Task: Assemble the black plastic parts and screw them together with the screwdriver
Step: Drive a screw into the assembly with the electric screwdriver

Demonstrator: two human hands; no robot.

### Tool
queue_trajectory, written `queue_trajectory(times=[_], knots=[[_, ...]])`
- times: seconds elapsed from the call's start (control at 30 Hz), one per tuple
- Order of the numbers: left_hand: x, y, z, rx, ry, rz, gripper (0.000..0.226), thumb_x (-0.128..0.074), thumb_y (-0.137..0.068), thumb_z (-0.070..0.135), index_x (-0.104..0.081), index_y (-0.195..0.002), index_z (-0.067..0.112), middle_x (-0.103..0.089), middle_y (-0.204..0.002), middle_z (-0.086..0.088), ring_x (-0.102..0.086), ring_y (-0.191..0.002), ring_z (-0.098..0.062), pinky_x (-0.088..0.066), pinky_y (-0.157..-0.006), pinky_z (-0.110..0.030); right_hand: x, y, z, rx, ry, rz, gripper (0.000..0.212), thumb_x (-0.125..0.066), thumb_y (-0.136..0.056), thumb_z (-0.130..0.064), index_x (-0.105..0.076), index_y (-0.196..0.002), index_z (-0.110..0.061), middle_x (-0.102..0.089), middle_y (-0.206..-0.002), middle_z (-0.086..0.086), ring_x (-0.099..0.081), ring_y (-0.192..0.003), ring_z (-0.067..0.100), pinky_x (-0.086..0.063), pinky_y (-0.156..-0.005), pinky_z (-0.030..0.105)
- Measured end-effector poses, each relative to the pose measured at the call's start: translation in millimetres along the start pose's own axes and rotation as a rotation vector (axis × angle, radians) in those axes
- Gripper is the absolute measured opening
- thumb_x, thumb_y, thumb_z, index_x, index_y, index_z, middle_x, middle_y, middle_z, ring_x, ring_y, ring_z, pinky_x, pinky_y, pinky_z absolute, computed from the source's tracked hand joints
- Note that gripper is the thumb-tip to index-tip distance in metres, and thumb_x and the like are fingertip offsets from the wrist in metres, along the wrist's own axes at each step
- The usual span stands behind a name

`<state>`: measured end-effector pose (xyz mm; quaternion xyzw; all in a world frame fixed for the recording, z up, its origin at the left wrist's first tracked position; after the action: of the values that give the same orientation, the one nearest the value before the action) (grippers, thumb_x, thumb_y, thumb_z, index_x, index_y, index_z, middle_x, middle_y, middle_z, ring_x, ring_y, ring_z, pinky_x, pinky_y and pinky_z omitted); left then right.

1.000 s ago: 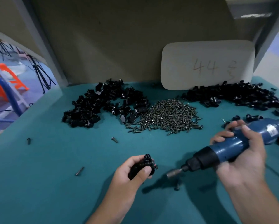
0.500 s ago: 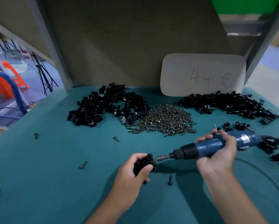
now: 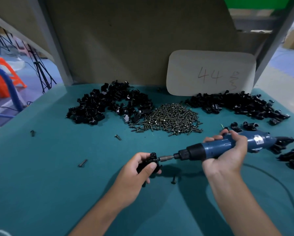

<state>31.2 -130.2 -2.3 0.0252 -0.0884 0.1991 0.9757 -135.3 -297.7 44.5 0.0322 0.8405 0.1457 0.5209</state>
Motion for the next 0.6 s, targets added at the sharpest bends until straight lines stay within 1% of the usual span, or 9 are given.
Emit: queue_trajectory(times=[0.07,0.17,0.23,0.27,0.33,0.4,0.47,0.53,0.6], knots=[[-2,1,1,0.001,-0.016,-0.026,0.020,-0.056,-0.100,0.042,-0.058,-0.116,0.030,-0.078,-0.100,0.005,-0.060,-0.068,-0.013,-0.054,-0.070,-0.030,1,1,-2,0.017,0.008,0.002,0.023,-0.064,-0.086,-0.016,-0.054,-0.106,-0.019,-0.062,-0.086,-0.007,-0.053,-0.060,0.010,-0.046,-0.060,0.024],[-4,2,2,-0.019,-0.051,-0.057,0.025,-0.052,-0.094,0.056,-0.058,-0.112,0.040,-0.077,-0.097,0.005,-0.061,-0.069,-0.016,-0.052,-0.067,-0.027,1,2,-3,0.032,0.016,0.002,0.021,-0.063,-0.087,-0.017,-0.053,-0.106,-0.019,-0.061,-0.086,-0.007,-0.053,-0.059,0.010,-0.046,-0.061,0.024],[-3,3,3,-0.036,-0.069,-0.053,0.022,-0.050,-0.091,0.061,-0.056,-0.107,0.047,-0.076,-0.090,0.006,-0.058,-0.067,-0.008,-0.048,-0.065,-0.022,1,5,-3,0.035,0.022,-0.003,0.020,-0.063,-0.088,-0.017,-0.053,-0.105,-0.019,-0.061,-0.085,-0.007,-0.053,-0.059,0.010,-0.046,-0.060,0.025],[-3,3,4,-0.041,-0.072,-0.048,0.021,-0.052,-0.090,0.062,-0.056,-0.105,0.047,-0.075,-0.087,0.006,-0.058,-0.067,-0.004,-0.046,-0.065,-0.020,1,7,-2,0.036,0.024,-0.006,0.020,-0.063,-0.088,-0.017,-0.053,-0.105,-0.019,-0.061,-0.086,-0.007,-0.053,-0.059,0.010,-0.046,-0.060,0.025],[-2,3,5,-0.037,-0.084,-0.031,0.026,-0.059,-0.085,0.063,-0.055,-0.104,0.045,-0.073,-0.085,0.006,-0.061,-0.069,-0.004,-0.048,-0.065,-0.021,0,10,-2,0.040,0.025,-0.011,0.019,-0.063,-0.088,-0.017,-0.053,-0.104,-0.018,-0.062,-0.087,-0.006,-0.053,-0.059,0.011,-0.047,-0.059,0.025],[-2,4,5,-0.028,-0.112,-0.012,0.035,-0.068,-0.078,0.063,-0.056,-0.104,0.042,-0.072,-0.086,0.008,-0.064,-0.072,-0.007,-0.053,-0.068,-0.027,-2,12,-2,0.043,0.027,-0.024,0.018,-0.062,-0.088,-0.017,-0.053,-0.103,-0.019,-0.062,-0.087,-0.006,-0.053,-0.058,0.011,-0.047,-0.059,0.025],[-2,5,6,-0.035,-0.166,-0.013,0.033,-0.072,-0.080,0.059,-0.058,-0.102,0.039,-0.071,-0.085,0.009,-0.064,-0.071,-0.007,-0.052,-0.068,-0.029,-4,14,-4,0.051,0.035,-0.052,0.013,-0.060,-0.090,-0.017,-0.054,-0.100,-0.020,-0.061,-0.085,-0.007,-0.051,-0.058,0.010,-0.046,-0.059,0.024],[-1,5,7,-0.056,-0.222,-0.022,0.024,-0.072,-0.087,0.052,-0.058,-0.101,0.038,-0.068,-0.081,0.013,-0.061,-0.068,-0.004,-0.047,-0.063,-0.023,-6,17,-5,0.066,0.041,-0.084,0.009,-0.059,-0.090,-0.017,-0.054,-0.098,-0.021,-0.061,-0.084,-0.008,-0.050,-0.059,0.009,-0.045,-0.059,0.024],[0,6,7,-0.073,-0.255,-0.024,0.021,-0.071,-0.090,0.048,-0.059,-0.101,0.036,-0.063,-0.076,0.019,-0.054,-0.064,0.001,-0.041,-0.059,-0.015,-8,20,-6,0.080,0.047,-0.108,0.009,-0.059,-0.090,-0.017,-0.055,-0.098,-0.021,-0.061,-0.084,-0.008,-0.051,-0.060,0.010,-0.045,-0.059,0.024]])
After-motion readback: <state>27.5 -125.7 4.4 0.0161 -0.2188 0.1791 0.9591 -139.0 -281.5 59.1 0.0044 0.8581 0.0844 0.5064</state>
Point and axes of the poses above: each hand's wrist, its own y-axis away from the middle knuckle, its own x-axis out of the back of the hand, z = x × y, the point moved 4 cm from there along -y, towards the middle knuckle
